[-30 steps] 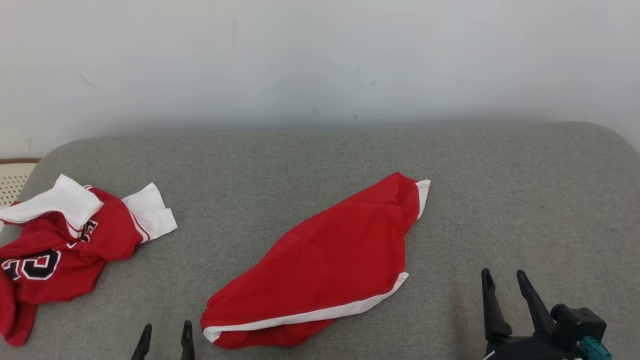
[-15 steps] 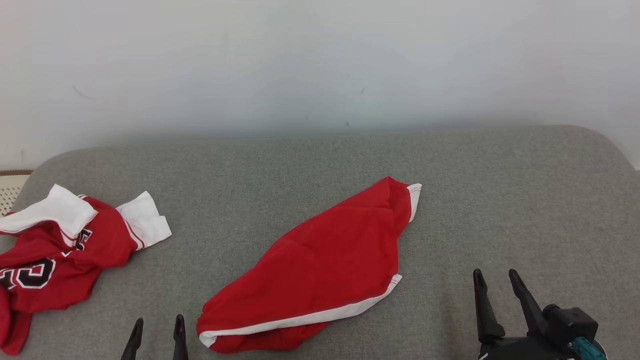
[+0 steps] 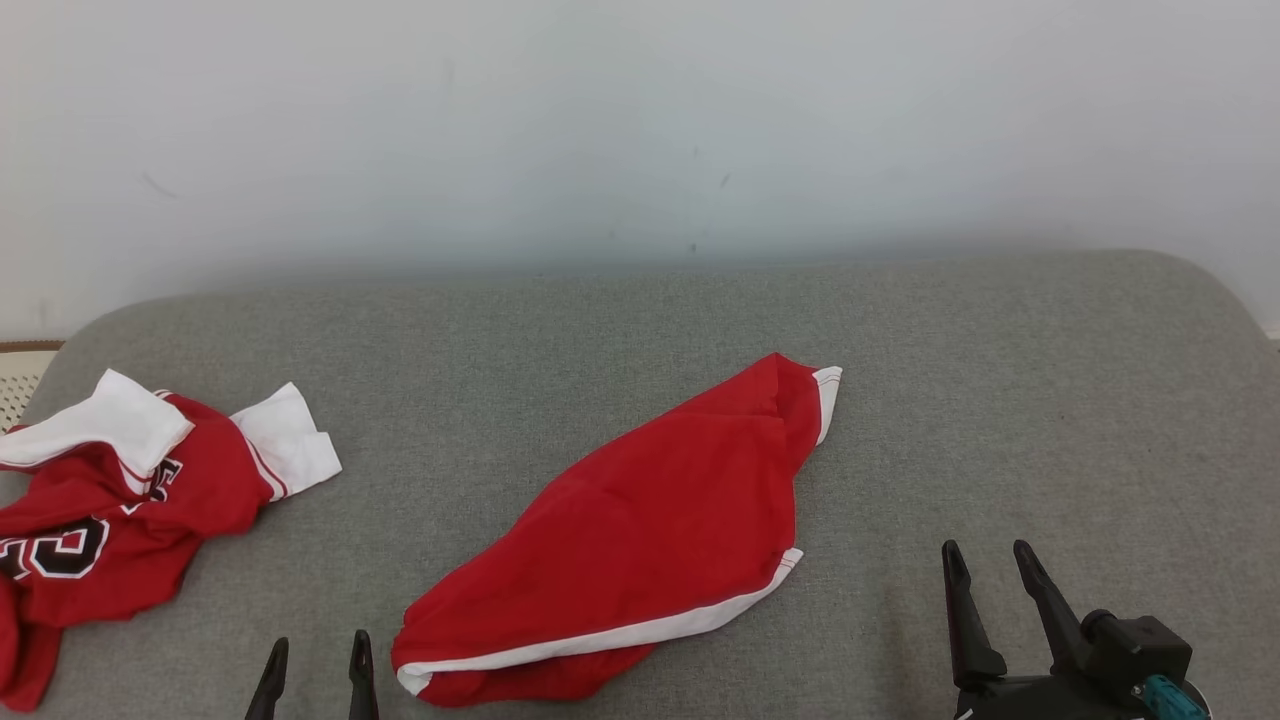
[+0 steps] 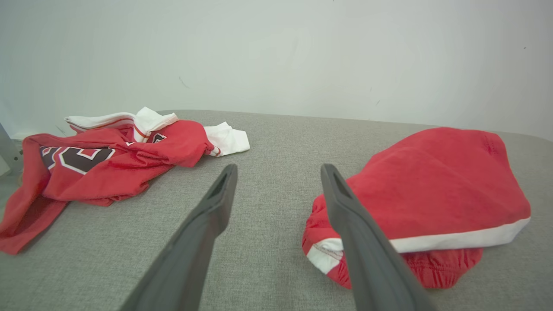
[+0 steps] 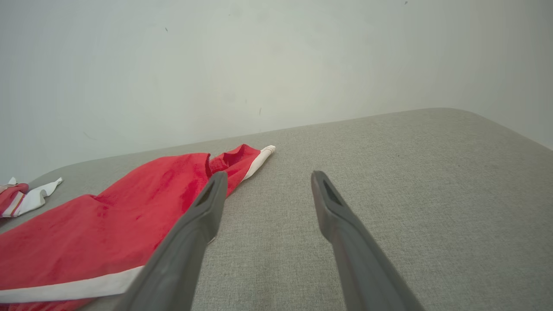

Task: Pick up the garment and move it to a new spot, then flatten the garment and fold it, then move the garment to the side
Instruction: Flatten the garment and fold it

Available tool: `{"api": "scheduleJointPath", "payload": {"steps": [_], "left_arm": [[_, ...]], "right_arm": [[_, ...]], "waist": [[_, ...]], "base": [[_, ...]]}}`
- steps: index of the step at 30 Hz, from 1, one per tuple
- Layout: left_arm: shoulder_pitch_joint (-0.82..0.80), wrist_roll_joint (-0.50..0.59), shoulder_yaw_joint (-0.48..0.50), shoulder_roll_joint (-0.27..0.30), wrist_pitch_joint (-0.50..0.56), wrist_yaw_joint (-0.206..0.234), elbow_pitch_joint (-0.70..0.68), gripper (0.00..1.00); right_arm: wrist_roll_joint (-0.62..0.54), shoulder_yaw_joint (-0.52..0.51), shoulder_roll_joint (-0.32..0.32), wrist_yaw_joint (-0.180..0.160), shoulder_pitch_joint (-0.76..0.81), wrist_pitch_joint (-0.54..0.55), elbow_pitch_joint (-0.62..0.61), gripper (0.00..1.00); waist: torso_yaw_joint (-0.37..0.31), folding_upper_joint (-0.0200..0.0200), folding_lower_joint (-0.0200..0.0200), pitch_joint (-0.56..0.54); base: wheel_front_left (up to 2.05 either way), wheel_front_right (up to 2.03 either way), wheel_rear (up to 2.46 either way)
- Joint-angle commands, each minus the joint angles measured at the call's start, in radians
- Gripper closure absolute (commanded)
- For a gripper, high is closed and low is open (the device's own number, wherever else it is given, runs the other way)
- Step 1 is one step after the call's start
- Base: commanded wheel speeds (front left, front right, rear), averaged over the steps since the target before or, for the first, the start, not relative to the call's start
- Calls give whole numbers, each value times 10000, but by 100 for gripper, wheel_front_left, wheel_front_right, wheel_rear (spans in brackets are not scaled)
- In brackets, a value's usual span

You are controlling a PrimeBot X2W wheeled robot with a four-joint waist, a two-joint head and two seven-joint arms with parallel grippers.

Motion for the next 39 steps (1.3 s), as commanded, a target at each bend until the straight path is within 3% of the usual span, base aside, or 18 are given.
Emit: {"api": "scheduleJointPath", "payload": {"steps": [1,39], "left_arm": [[92,104,3,-2,-28,26,-20,0],[65,-2,50,-40,-28,-85,76,0]], "right_arm": [[-21,23,-13,5,109,-24,-1,0],[8,72,-15,5,34,-39,143,0]], "waist": [[-2,0,0,7],[-57,0,0,-33]], "base": [[0,0,0],[0,0,0]]}}
